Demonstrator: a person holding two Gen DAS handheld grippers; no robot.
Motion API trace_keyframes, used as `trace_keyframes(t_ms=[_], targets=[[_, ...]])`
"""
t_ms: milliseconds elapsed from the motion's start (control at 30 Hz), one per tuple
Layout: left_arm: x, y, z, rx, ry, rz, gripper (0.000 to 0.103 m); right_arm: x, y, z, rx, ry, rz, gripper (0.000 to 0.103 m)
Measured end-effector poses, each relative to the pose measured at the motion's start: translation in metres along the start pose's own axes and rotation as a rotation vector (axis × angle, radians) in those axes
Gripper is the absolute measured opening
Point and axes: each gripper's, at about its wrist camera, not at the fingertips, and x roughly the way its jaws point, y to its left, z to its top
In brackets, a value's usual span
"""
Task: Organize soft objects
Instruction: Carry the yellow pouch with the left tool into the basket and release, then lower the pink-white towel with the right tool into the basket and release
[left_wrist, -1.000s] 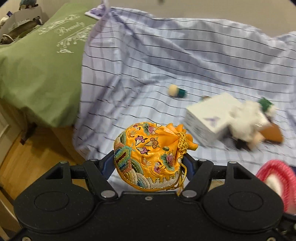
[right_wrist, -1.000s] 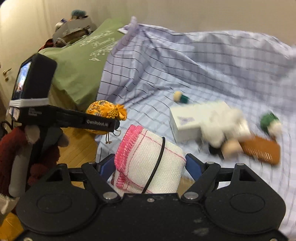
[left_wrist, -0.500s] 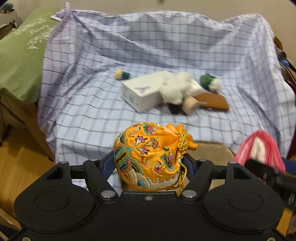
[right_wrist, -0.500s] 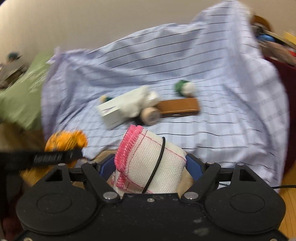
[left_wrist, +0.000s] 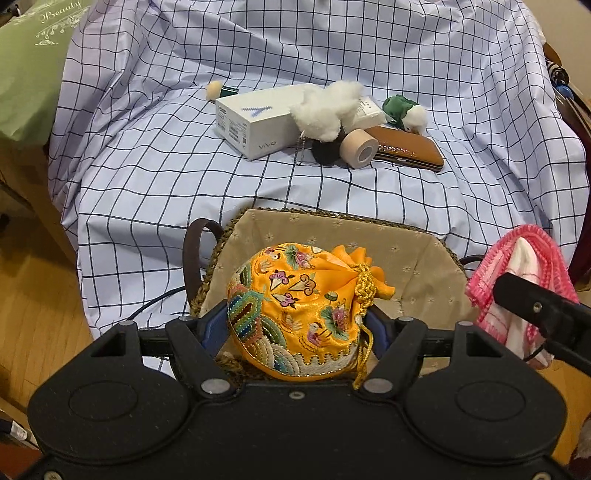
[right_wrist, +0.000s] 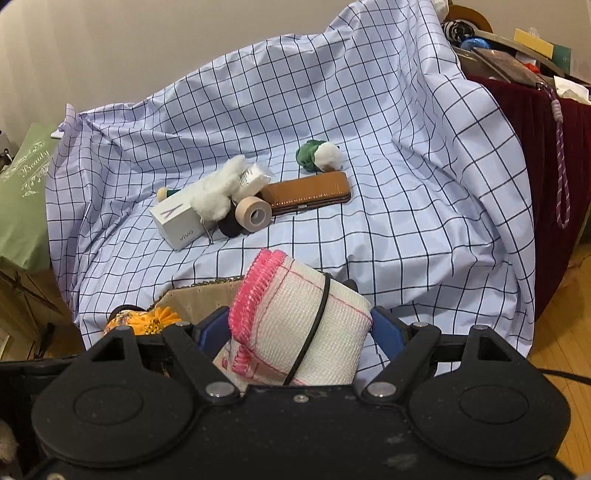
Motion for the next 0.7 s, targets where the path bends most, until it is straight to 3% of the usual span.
trace_keyframes(t_ms=[333,700], targets=[[-0.006,-0.005,-0.004,0.014,-0.042,0.019,0.081,0.002,0.001,-0.001,0.000,0.025,-0.018,0.082],[-0.010,0.005,-0.006,-0.018,-0.057,0.037,0.082,0.005,0.004,0.000,-0.030,0.028,-0.027,0.084]])
